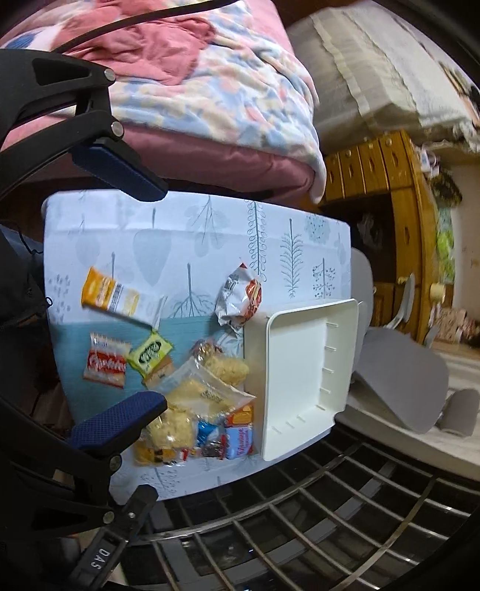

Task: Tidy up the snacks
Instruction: 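Lower the left gripper onto the white-and-orange oat bar and close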

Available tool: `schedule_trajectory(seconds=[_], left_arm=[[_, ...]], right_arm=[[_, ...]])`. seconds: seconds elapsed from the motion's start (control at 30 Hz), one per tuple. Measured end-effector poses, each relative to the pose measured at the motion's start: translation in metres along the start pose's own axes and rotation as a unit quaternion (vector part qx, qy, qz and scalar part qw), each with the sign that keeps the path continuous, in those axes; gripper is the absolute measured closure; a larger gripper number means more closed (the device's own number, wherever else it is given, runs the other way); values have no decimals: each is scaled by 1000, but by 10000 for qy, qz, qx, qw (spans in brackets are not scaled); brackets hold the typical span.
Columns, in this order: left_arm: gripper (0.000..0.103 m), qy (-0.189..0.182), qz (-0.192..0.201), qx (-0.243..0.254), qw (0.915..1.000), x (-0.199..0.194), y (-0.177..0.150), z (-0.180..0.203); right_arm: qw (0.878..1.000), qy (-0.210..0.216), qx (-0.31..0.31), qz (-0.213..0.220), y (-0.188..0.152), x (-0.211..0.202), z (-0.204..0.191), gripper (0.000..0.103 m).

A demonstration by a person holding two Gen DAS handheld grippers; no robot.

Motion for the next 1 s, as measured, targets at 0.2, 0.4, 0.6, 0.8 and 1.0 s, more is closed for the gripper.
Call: schedule_trajectory(seconds=[0.2,0.4,0.6,0.8,1.0], left_arm=[[1,-327,-658,361,9966,30,-1,-26],[1,-646,-1379,771,9853,68,-23,-24],[1,-607,-2020,918,9732,112,-53,-21],[1,-437,-2556,779,9626,158,-81,-28],[1,-159,-2934,817,9524,190,-107,-30]], right_arm=[[9973,-223,552,-423,-24,23,-14,4],[9891,-293,1027,-1014,-52,53,-16,4],[9755,-318,1344,-1711,-80,88,-14,4],[9637,-336,1474,-2202,-95,123,-14,4],[9446,-222,1719,-2789,-104,153,-14,4]])
Point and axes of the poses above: each gripper's, at about its wrist camera, not at the fingertips, and x roughly the way its jaws point, z to its right, y to its top, the point moved 9 cm from there along x, roughly the way its jaws point, and after that the axes turned 7 degrees about -y, right-handed, at the moved point
